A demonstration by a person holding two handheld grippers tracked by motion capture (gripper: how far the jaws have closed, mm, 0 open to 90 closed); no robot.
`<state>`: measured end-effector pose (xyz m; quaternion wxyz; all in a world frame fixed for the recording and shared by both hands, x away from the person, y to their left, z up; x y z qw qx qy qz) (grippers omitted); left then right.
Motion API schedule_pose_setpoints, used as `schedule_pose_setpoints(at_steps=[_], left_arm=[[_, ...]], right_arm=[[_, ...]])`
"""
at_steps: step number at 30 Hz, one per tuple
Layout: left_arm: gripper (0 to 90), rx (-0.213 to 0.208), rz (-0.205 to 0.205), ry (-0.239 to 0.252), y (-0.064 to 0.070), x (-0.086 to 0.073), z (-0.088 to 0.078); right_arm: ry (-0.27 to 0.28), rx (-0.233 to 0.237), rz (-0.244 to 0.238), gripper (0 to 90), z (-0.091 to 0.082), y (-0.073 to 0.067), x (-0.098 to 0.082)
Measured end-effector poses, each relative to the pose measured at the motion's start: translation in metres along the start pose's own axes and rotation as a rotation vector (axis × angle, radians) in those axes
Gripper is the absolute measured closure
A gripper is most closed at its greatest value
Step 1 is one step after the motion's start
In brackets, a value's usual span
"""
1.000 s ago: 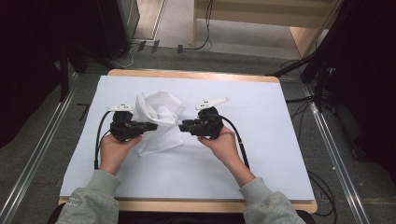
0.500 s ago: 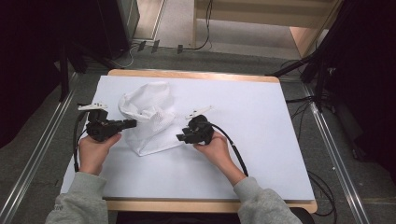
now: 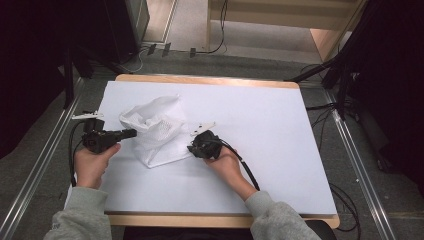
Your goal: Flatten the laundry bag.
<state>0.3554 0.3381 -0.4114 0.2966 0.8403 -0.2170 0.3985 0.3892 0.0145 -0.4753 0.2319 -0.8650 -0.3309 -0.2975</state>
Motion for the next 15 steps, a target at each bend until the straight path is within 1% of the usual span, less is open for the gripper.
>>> schedule_pose_setpoints(at_steps=[1, 4, 5, 6, 7, 11, 15], left_arm=[[88.7, -0.003, 0.004, -0.006, 0.000, 0.000, 0.000], [88.8, -0.014, 0.004, -0.002, 0.001, 0.001, 0.001], [88.7, -0.019, 0.002, 0.003, 0.001, 0.001, 0.002], [88.7, -0.024, 0.004, 0.002, 0.002, 0.001, 0.002], [88.7, -0.031, 0.001, 0.004, 0.002, 0.002, 0.003], [88.7, -0.063, 0.000, 0.003, 0.006, 0.004, 0.009], [88.6, -0.092, 0.017, -0.019, 0.013, 0.006, 0.020]], right_arm=[[0.000, 0.013, 0.010, 90.0, 0.000, 0.001, 0.000], [-0.012, 0.057, 0.057, 90.0, 0.000, 0.008, 0.001], [-0.017, 0.053, 0.070, 90.0, -0.002, 0.011, 0.002], [-0.014, 0.043, 0.067, 90.0, -0.004, 0.015, 0.003], [-0.008, 0.034, 0.075, 90.0, -0.007, 0.020, 0.003], [0.017, 0.034, 0.143, 90.0, -0.026, 0.044, 0.004], [0.030, 0.036, 0.208, 90.0, -0.045, 0.069, 0.000]])
Point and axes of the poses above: each handheld gripper's, and its own axes: z roughly forward along the jaws, x roughly out of its top, y roughly to its right, the point moved 1 cm from there along z, roughly forward along the jaws, and after that the axes turned 11 degrees about z, right-handed, at the moved point
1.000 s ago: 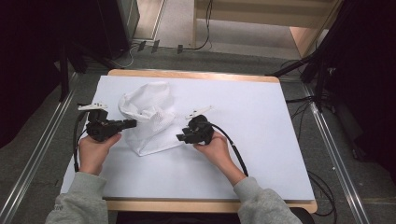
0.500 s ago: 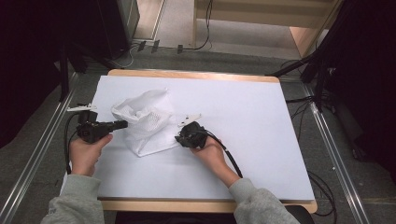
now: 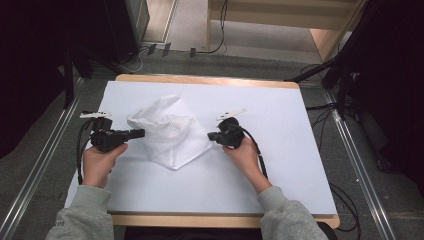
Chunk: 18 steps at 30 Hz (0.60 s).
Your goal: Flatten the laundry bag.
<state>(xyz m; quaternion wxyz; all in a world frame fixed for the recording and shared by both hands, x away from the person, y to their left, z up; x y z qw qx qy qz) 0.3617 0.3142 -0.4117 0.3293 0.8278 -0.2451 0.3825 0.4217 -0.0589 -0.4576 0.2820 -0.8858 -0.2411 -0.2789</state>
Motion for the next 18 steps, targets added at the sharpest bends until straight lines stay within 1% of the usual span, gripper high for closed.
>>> schedule_pose_setpoints(at_steps=[3, 5, 7, 8, 14, 17, 18], left_arm=[[88.5, -0.027, 0.005, -0.015, 0.004, 0.002, 0.009], [88.5, -0.044, 0.010, -0.030, 0.006, 0.003, 0.015], [88.5, -0.061, 0.010, -0.041, 0.008, 0.004, 0.021], [88.4, -0.068, 0.014, -0.049, 0.009, 0.004, 0.023], [87.7, -0.103, 0.013, -0.088, 0.010, 0.005, 0.036], [87.2, -0.115, 0.017, -0.114, 0.012, 0.004, 0.043], [87.1, -0.118, 0.019, -0.120, 0.013, 0.004, 0.045]], right_arm=[[0.012, -0.008, 0.037, 90.0, -0.015, 0.017, 0.000], [0.032, -0.014, 0.061, 90.0, -0.026, 0.027, 0.000], [0.043, -0.026, 0.071, 90.0, -0.035, 0.036, -0.001], [0.046, -0.038, 0.086, 90.0, -0.040, 0.043, -0.003], [0.046, -0.110, 0.116, 90.0, -0.069, 0.077, -0.016], [0.054, -0.137, 0.145, 90.0, -0.083, 0.093, -0.024], [0.059, -0.138, 0.153, 90.0, -0.086, 0.098, -0.027]])
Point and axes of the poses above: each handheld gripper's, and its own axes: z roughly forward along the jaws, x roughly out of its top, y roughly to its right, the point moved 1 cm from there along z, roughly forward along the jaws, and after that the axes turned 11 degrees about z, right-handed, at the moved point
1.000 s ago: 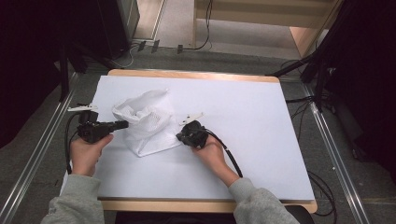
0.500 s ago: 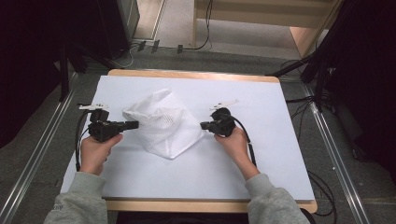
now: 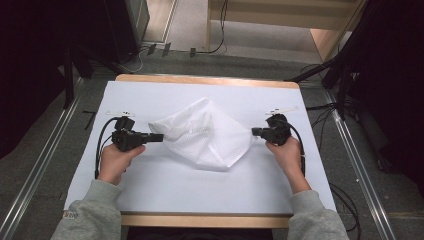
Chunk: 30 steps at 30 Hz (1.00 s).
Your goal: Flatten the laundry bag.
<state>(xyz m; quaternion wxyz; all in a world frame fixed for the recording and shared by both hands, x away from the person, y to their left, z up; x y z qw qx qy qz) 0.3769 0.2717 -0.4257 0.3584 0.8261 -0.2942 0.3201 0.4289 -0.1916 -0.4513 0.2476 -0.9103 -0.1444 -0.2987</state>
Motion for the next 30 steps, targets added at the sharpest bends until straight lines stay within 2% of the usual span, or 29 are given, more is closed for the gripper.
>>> schedule_pose_setpoints(at_steps=[2, 5, 8, 9, 10, 13, 15, 21, 25, 30], left_arm=[[85.9, -0.003, 0.007, -0.011, 0.001, 0.001, 0.003], [81.3, 0.012, 0.017, -0.020, 0.001, 0.000, 0.002], [71.7, 0.035, 0.024, -0.025, 0.000, -0.001, -0.005], [70.0, 0.045, 0.022, -0.018, -0.001, -0.001, -0.008], [67.8, 0.057, 0.024, -0.019, -0.001, -0.001, -0.011], [63.0, 0.087, 0.019, -0.007, -0.004, -0.003, -0.019], [59.9, 0.102, 0.003, -0.003, -0.006, -0.006, -0.023], [54.9, 0.146, -0.010, -0.010, -0.007, -0.015, -0.032], [53.0, 0.163, -0.026, -0.011, -0.006, -0.022, -0.037], [51.2, 0.183, -0.036, -0.006, -0.007, -0.027, -0.043]], right_arm=[[0.005, -0.001, 0.029, 90.0, -0.004, 0.009, -0.001], [0.006, 0.000, 0.049, 90.0, -0.004, 0.015, -0.003], [-0.009, -0.007, 0.033, 88.8, -0.001, 0.013, -0.005], [-0.005, -0.005, 0.027, 84.6, -0.002, 0.011, -0.004], [0.016, -0.011, 0.017, 79.5, -0.004, 0.009, -0.003], [0.067, 0.006, 0.007, 77.3, -0.013, 0.000, 0.001], [0.080, 0.024, -0.002, 75.0, -0.012, -0.008, 0.004], [0.039, 0.049, -0.061, 70.9, 0.007, -0.031, 0.012], [0.023, 0.072, -0.081, 66.9, 0.019, -0.044, 0.019], [0.027, 0.112, -0.085, 51.9, 0.030, -0.059, 0.030]])
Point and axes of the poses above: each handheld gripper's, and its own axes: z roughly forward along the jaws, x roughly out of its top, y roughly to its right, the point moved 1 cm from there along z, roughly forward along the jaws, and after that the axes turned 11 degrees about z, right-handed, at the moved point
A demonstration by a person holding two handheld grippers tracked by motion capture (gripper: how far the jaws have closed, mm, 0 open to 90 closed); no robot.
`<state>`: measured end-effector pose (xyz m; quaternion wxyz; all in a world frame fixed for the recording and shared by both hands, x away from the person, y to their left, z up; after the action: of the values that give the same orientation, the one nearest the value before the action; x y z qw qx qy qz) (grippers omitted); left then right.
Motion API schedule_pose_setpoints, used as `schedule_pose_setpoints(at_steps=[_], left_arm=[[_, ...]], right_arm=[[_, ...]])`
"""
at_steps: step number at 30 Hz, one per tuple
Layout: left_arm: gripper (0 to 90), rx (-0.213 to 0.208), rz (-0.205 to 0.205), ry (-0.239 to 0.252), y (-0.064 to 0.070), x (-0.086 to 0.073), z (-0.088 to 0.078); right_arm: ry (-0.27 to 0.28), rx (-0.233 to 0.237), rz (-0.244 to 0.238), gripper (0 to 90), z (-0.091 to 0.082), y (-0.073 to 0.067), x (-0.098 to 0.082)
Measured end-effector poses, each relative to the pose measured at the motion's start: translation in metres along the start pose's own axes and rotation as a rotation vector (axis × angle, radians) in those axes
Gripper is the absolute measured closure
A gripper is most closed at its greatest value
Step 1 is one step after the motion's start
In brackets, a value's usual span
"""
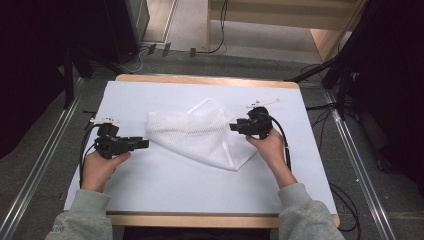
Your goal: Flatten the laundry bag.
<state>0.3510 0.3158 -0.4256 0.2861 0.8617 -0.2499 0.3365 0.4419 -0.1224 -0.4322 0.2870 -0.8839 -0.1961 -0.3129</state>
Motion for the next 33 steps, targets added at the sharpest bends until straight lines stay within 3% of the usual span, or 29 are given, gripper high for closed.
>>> schedule_pose_setpoints(at_steps=[5, 8, 11, 12, 14, 20, 25, 30, 33], left_arm=[[50.5, 0.012, -0.009, 0.001, -0.002, -0.004, -0.004], [50.2, 0.017, -0.014, 0.004, -0.003, -0.005, -0.006], [50.2, 0.022, -0.018, 0.008, -0.005, -0.006, -0.008], [50.2, 0.023, -0.020, 0.009, -0.005, -0.005, -0.008], [50.3, 0.025, -0.018, 0.008, -0.006, -0.005, -0.009], [50.6, 0.041, -0.025, 0.008, -0.004, 0.002, -0.013], [50.6, 0.041, -0.011, 0.009, 0.001, 0.010, -0.014], [49.5, 0.067, 0.008, -0.005, 0.006, 0.020, -0.014], [49.5, 0.048, 0.017, 0.000, 0.009, 0.027, -0.013]], right_arm=[[-0.008, 0.031, -0.003, 40.8, 0.020, -0.011, 0.006], [-0.048, 0.060, 0.025, 41.9, 0.037, -0.011, 0.005], [-0.080, 0.081, 0.035, 67.5, 0.045, -0.011, 0.003], [-0.079, 0.087, 0.024, 76.3, 0.044, -0.013, 0.002], [-0.061, 0.109, 0.002, 85.5, 0.039, -0.018, 0.003], [-0.017, 0.179, -0.040, 86.9, 0.021, -0.041, 0.001], [-0.033, 0.212, -0.091, 86.9, 0.010, -0.062, -0.013], [-0.040, 0.243, -0.120, 86.9, 0.002, -0.078, -0.028], [-0.051, 0.260, -0.134, 86.9, 0.000, -0.087, -0.040]])
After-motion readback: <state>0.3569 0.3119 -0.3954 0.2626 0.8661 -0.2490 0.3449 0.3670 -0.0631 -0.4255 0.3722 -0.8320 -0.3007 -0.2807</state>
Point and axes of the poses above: each handheld gripper's, and its own axes: z roughly forward along the jaws, x roughly out of its top, y roughly to its right, the point moved 1 cm from there along z, roughly forward along the jaws, and after that the axes turned 11 degrees about z, right-handed, at the moved point
